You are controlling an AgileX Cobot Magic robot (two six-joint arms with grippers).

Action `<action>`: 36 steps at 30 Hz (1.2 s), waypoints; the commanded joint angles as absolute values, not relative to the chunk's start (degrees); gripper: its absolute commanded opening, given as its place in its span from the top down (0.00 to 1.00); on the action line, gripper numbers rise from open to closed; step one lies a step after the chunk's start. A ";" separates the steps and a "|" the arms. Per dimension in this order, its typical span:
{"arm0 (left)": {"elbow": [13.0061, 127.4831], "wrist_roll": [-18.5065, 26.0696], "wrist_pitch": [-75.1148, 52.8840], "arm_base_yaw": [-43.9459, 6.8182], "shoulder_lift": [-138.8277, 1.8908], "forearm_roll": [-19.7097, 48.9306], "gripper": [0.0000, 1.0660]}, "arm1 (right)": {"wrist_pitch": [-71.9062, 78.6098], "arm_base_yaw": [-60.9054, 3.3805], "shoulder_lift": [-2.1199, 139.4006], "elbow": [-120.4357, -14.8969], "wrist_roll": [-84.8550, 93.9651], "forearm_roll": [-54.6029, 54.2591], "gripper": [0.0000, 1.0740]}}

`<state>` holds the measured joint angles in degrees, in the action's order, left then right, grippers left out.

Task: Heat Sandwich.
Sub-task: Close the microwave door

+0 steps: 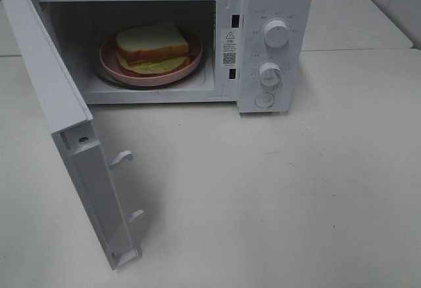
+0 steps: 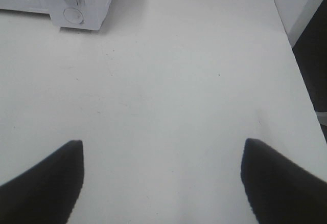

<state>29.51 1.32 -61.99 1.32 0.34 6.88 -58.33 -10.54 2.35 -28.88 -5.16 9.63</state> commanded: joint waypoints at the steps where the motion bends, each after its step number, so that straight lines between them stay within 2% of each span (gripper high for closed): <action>1: 29.45 1.43 -61.48 1.03 1.20 7.10 0.10 | -56.89 -8.59 -0.46 -28.53 -4.58 8.42 0.29; 36: 29.45 1.43 -61.48 1.03 1.20 7.10 0.10 | -56.89 -7.33 -1.78 -28.53 -4.64 8.37 0.29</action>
